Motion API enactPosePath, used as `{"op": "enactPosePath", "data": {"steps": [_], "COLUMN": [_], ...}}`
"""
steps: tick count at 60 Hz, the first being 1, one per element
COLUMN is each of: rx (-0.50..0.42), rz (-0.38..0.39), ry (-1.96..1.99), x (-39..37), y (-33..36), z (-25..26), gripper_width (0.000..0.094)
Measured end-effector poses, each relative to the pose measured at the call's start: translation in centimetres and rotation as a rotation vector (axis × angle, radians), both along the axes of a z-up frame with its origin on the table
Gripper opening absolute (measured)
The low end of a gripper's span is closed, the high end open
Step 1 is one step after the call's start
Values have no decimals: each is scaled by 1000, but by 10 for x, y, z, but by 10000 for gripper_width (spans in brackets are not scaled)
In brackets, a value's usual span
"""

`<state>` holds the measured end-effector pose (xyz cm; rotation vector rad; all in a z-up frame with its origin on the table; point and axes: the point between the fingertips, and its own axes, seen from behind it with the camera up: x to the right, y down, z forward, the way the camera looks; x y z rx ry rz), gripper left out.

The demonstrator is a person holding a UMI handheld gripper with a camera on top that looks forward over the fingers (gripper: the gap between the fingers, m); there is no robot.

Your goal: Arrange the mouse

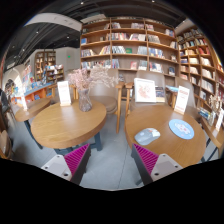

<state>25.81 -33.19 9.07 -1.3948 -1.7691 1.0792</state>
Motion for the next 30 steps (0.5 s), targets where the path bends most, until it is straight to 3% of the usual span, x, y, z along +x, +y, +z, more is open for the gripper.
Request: {"op": "enactPosePath", "data": {"steps": [21,30], "rx": [41,55], "rz": [-173,-203], "ry": [-26,-28], "x": [-26,-36], "y": [86,99], "z": [-27,-43], "gripper_width": [849,853]}}
